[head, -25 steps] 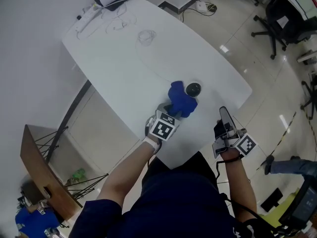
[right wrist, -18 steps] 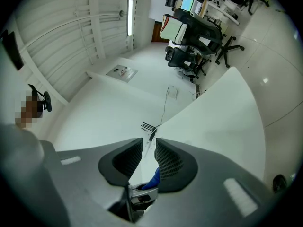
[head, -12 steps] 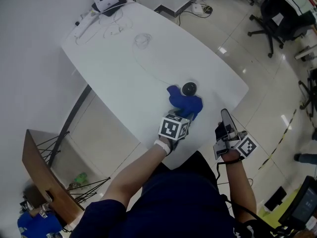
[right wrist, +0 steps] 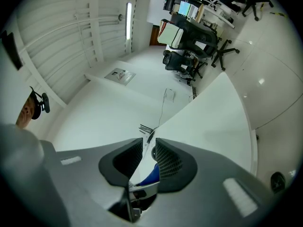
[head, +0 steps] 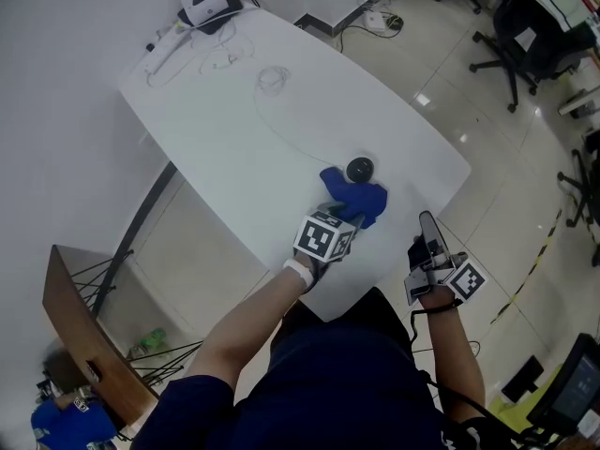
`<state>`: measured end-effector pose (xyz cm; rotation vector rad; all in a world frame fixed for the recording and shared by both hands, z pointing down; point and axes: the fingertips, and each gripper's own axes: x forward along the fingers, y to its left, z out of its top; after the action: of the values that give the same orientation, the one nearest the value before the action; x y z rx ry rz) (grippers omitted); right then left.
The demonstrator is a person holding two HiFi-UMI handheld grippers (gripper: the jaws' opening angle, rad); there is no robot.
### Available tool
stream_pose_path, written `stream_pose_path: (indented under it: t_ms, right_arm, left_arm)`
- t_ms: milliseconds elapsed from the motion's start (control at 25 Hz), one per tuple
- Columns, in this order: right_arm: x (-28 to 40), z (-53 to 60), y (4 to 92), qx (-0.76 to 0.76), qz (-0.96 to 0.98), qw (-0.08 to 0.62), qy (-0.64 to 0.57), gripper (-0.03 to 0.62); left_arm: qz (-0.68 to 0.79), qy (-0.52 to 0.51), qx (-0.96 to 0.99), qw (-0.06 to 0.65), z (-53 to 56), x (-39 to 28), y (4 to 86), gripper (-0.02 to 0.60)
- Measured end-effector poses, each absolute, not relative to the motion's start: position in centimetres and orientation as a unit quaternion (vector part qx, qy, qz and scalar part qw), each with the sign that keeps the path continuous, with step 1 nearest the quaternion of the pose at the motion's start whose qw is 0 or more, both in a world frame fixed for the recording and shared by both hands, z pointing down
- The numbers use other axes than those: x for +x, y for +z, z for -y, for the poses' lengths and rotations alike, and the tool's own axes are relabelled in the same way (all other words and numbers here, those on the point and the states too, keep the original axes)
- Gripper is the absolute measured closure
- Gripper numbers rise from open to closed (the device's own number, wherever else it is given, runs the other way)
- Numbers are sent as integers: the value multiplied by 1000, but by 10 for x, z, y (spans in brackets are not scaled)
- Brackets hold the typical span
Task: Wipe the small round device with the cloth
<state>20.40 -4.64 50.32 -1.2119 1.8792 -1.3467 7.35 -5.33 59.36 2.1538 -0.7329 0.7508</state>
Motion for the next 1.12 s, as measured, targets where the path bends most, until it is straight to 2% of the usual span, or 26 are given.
stream_pose_path:
  t_ms: [160, 240, 560, 680, 840, 1120]
  right_arm:
    - [192, 55, 500, -438, -703, 261, -496, 505]
    - [189, 57, 500, -435, -704, 257, -499, 505]
    - [189, 67, 503, -441, -697, 253, -505, 505]
    - [192, 69, 501, -446, -694, 256, -503, 505]
    - [196, 67, 503, -454, -687, 261, -503, 505]
    - [208, 60, 507, -465, -680, 262, -503, 507]
  left_arm:
    - [268, 328, 845, 327, 54, 40, 599, 471]
    - [270, 357, 847, 287, 62, 23, 601, 471]
    - [227, 495, 838, -1, 135, -9, 595, 472]
    - [208, 523, 824, -65, 167, -10, 593, 472]
    - [209, 528, 818, -88, 202, -9, 591, 472]
    - [226, 519, 822, -63, 227, 0, 587, 472]
